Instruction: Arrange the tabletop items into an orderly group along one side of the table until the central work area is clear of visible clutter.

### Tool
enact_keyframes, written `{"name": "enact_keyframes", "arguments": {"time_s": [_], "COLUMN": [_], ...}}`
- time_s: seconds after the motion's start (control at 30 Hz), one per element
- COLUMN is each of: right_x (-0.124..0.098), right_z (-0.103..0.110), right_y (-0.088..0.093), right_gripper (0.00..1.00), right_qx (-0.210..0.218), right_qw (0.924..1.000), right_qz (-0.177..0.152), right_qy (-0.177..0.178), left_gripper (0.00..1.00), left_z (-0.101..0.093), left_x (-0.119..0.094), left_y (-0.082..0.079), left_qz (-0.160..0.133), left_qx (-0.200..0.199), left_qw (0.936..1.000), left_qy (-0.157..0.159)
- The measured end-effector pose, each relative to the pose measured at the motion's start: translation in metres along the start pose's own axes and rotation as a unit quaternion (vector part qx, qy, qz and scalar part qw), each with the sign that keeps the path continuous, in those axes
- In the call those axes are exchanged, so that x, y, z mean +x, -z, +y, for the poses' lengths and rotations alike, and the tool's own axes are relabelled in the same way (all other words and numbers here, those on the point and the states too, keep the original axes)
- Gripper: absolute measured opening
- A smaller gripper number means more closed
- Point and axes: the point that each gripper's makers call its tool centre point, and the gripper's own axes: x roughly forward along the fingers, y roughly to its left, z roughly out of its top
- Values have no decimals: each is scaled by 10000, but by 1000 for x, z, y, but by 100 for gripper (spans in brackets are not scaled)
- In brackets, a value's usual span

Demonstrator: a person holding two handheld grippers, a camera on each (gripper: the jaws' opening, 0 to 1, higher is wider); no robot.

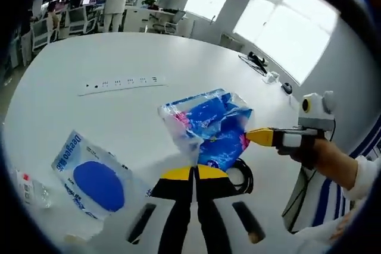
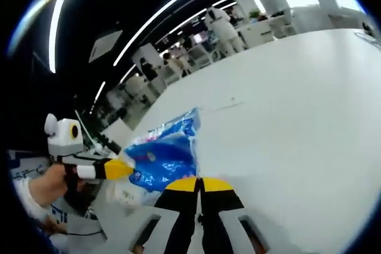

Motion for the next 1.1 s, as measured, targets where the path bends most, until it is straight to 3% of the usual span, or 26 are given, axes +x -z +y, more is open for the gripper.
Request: {"name": "enact_keyframes", "arguments": {"time_s": [0.17,0.47,0.7,0.93,1.1], "right_x": [3,12,21,31,32], "right_z": [-15,-47,-72,-91,-106], "right_y": [0,2,9,25,36], "right_gripper": [0,0,0,0,0], "right_qx": [57,93,52,94,133], "right_qw": [10000,9995,9987,9975,9962], "right_qz": [39,168,303,443,514], "right_qy": [69,247,399,538,688], "left_gripper": [0,0,0,0,0], "left_z": [0,0,1,4,7], "left_x": [19,50,78,100,117], "left_y": [-6,-2,11,29,34], "left_qz": [75,293,573,920,986], "left_qx": [121,144,-23,128,121], "left_qw": [9999,9994,9984,9955,9948], "left_qy": [-62,-72,-34,-175,-204]}}
